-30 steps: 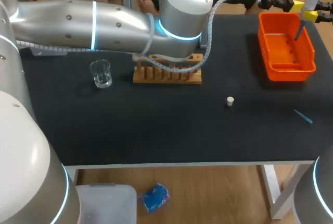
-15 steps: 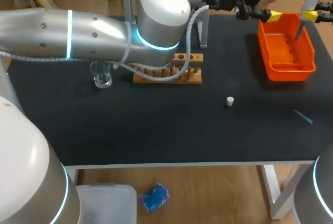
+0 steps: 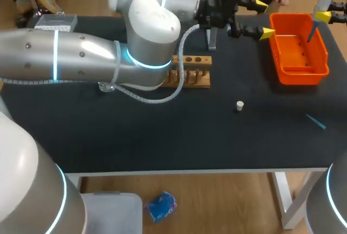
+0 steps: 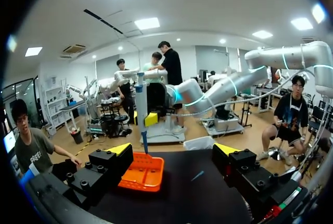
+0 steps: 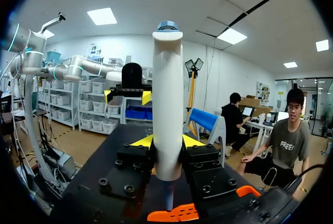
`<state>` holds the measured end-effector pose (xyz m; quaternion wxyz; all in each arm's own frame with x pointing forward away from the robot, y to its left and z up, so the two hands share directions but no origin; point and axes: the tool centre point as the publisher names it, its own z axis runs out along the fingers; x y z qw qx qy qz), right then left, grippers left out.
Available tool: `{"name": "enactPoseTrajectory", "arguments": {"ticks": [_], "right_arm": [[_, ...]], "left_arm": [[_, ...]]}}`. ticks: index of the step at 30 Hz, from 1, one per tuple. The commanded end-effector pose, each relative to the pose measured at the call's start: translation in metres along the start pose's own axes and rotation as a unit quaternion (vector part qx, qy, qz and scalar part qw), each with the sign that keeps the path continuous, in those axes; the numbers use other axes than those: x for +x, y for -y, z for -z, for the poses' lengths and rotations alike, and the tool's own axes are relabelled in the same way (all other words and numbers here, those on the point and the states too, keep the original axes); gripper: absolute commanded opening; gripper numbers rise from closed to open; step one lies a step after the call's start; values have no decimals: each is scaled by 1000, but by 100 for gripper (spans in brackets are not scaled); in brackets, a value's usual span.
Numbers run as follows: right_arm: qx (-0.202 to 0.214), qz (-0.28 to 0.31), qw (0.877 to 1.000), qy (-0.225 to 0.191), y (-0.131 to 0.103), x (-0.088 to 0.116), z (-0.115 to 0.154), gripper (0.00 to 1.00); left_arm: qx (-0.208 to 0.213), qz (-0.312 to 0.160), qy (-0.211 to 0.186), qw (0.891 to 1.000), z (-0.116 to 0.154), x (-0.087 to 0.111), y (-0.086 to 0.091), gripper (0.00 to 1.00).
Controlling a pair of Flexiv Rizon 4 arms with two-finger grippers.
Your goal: Invert the test tube, pick up the pipette, mount the tip to pipette, aspirate from beaker and dispense into the tube, eject the tip, return the pipette, and cap with the stopper.
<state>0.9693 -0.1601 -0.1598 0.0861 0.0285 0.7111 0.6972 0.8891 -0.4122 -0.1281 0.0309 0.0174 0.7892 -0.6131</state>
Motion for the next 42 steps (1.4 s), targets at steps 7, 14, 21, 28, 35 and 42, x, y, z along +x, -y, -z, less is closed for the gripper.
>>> {"name": "enactPoseTrajectory", "arguments": {"ticks": [7,14,21,28,35,42], "right_arm": [[2,0,1000,0,-1,0,0,0],[2,0,1000,0,-1,0,0,0],[2,0,1000,0,-1,0,0,0],[2,0,1000,0,-1,0,0,0],[-1,5,1000,15,-3,15,10,0],[-13,-4,1000,8,1,44,8,0]], "left_arm": [[36,6,13,999,18,12,-16,100],[42,11,22,999,22,15,-24,100],[39,14,28,999,23,16,-25,100],[39,14,28,999,23,16,-25,100],[39,14,28,999,23,16,-25,100],[39,14,28,999,23,16,-25,100]]}}
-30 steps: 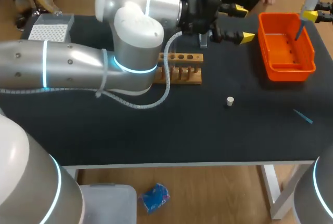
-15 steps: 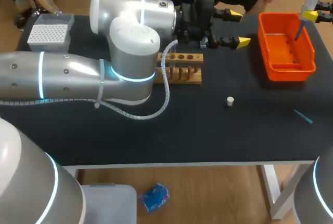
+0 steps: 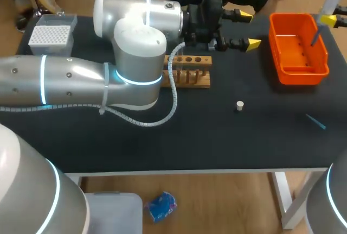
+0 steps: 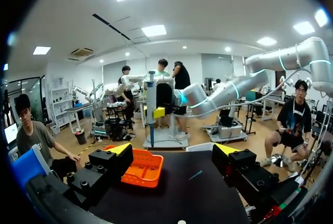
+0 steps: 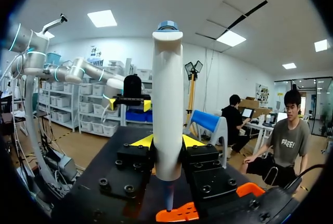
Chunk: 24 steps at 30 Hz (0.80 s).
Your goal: Invert the test tube, pick up the pipette, mount the tip to pipette, aspirate from beaker and dispense into the tube, eject the tip, return the pipette, and cap with the stopper.
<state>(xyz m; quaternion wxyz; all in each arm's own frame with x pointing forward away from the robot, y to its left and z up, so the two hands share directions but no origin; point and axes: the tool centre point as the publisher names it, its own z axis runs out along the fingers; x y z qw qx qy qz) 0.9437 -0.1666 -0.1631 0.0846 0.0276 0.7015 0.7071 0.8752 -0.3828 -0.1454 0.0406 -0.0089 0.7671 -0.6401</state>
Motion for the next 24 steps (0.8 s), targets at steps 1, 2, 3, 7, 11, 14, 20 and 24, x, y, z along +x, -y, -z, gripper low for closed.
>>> {"name": "enactPoseTrajectory", "arguments": {"ticks": [1,2,3,7,11,14,20,24], "right_arm": [[0,-4,1000,1,0,25,-4,0],[1,-4,1000,-4,1,30,-6,0],[2,-1,1000,-7,2,35,-8,0],[-6,-4,1000,-14,3,48,-16,0],[-11,-3,1000,-22,3,60,-26,0],[-14,-6,999,-32,4,68,-35,0],[-19,-10,998,-53,7,83,-58,0],[-22,-9,998,-64,8,89,-73,0]], "left_arm": [[5,-1,3,1000,-1,1,-2,100],[5,-1,3,1000,-1,1,-2,100],[5,-1,3,1000,-1,1,-2,100],[5,-1,3,1000,-1,1,-2,100],[5,-1,3,1000,-1,1,-2,100],[5,-1,3,1000,-1,1,-2,100],[5,-1,3,1000,-1,1,-2,100],[5,-1,3,1000,-1,1,-2,100]]}}
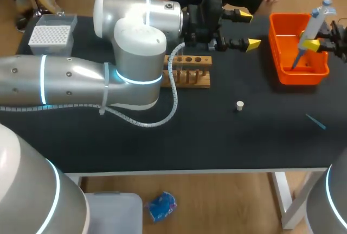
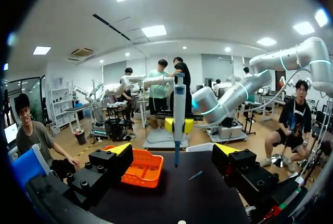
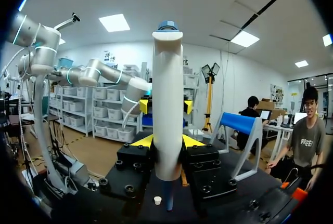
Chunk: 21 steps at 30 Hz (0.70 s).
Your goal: Invert the test tube, pick up the pipette, mount the tip to pipette, aspirate from beaker and dispense into the tube, eject the tip, return the pipette, and cap with the stopper.
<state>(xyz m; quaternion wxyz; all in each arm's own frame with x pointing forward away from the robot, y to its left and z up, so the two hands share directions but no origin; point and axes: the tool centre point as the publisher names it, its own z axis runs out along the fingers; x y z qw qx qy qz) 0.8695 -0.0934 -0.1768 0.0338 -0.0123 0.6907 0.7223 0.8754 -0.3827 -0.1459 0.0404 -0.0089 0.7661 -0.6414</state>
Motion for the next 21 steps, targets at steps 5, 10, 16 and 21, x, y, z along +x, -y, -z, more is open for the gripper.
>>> {"name": "enactPoseTrajectory", "arguments": {"ticks": [5,10,16,21], "right_arm": [[-3,-3,1000,-17,2,6,-31,0],[3,-2,999,-36,6,18,-48,0],[6,-3,999,-48,10,25,-70,0],[7,-9,998,-55,11,25,-87,0]], "left_arm": [[4,-1,3,1000,-1,1,-2,100],[4,-1,3,1000,-1,1,-2,100],[4,-1,3,1000,-1,1,-2,100],[4,-1,3,1000,-1,1,-2,100]]}}
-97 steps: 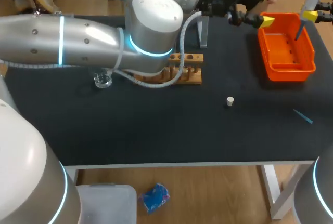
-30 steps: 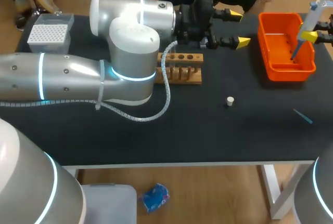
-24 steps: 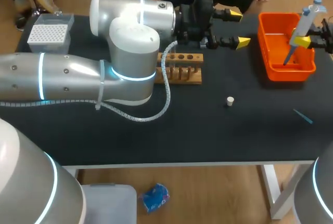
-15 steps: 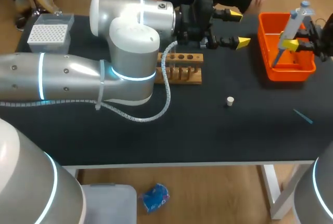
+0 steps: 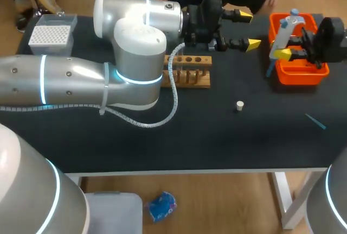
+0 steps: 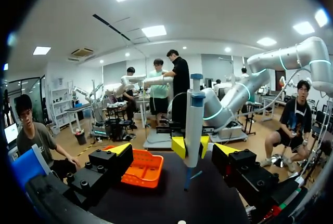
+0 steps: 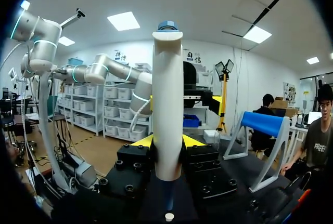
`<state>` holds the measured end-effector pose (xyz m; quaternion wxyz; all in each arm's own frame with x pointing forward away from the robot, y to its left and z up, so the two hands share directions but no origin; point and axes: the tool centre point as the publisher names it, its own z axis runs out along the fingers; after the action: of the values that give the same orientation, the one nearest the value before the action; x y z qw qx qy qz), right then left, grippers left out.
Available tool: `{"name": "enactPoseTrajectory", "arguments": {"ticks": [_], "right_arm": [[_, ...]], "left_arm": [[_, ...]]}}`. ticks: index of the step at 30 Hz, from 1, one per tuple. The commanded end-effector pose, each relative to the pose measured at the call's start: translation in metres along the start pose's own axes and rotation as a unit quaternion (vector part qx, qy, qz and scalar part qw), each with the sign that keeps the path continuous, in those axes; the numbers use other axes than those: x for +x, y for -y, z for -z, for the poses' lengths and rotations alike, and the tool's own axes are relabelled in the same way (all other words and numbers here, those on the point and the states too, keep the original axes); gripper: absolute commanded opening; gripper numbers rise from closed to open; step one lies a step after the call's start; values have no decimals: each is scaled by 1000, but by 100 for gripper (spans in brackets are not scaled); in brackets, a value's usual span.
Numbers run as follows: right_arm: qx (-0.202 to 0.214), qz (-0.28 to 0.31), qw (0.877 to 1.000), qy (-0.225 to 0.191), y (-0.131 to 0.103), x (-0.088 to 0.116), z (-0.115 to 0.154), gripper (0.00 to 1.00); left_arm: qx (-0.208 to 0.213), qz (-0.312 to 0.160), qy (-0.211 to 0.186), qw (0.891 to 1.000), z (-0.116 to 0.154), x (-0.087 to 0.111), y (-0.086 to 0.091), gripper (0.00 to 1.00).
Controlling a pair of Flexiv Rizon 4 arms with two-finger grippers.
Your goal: Invert the test tube, pick up the pipette, mount the tip to pipette, aspirate from beaker and dispense into the tube, eject the tip, return the pipette, and cap with the stopper.
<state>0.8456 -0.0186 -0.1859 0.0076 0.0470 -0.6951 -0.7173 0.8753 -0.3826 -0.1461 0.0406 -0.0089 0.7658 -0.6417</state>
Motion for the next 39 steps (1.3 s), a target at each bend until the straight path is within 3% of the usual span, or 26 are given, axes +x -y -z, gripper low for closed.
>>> {"name": "enactPoseTrajectory", "arguments": {"ticks": [1,15,27,28,29,30,39], "right_arm": [[3,-3,1000,-4,0,-3,-17,0],[14,-3,1000,-3,3,-19,-54,0],[12,-12,1000,7,6,-26,-65,0],[12,-12,1000,7,6,-27,-65,0],[11,-12,1000,8,6,-27,-65,0],[10,-12,1000,8,6,-27,-65,0],[10,-11,1000,9,6,-28,-64,0]], "left_arm": [[3,-1,3,1000,-1,1,-1,100],[3,-1,3,1000,-1,1,-1,100],[3,-1,3,1000,-1,1,-1,100],[3,-1,3,1000,-1,1,-1,88],[3,-1,3,1000,-1,1,-1,30],[3,-1,3,1000,-1,1,-1,0],[3,-1,3,1000,-1,1,-1,0]]}}
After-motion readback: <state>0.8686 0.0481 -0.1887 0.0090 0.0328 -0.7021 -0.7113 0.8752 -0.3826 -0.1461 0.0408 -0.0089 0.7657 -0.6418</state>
